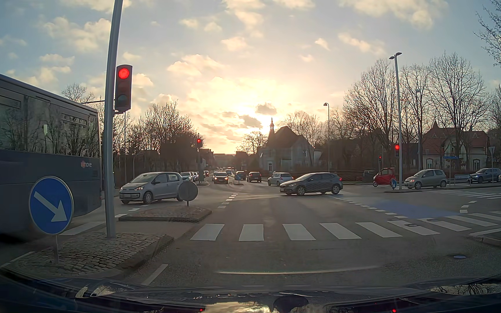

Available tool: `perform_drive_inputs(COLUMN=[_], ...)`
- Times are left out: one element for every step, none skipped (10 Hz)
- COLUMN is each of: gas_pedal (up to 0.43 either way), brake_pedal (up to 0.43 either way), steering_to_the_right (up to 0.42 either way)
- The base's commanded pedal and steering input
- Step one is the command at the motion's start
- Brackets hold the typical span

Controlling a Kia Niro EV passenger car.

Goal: Follow the waypoints while adhering to traffic rules and regulations

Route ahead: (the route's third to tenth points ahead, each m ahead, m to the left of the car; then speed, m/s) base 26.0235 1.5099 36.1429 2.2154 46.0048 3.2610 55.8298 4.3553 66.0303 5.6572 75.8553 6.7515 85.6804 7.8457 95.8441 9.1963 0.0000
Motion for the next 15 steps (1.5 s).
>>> perform_drive_inputs(gas_pedal=[0.0,0.0,0.0,0.0,0.0,0.0,0.0,0.0,0.0,0.0,0.0,0.0,0.0,0.0,0.0], brake_pedal=[0.268,0.268,0.268,0.268,0.268,0.268,0.268,0.268,0.268,0.274,0.268,0.274,0.268,0.268,0.274], steering_to_the_right=[0.041,0.041,0.04,0.041,0.041,0.04,0.041,0.04,0.041,0.041,0.041,0.041,0.041,0.041,0.041])
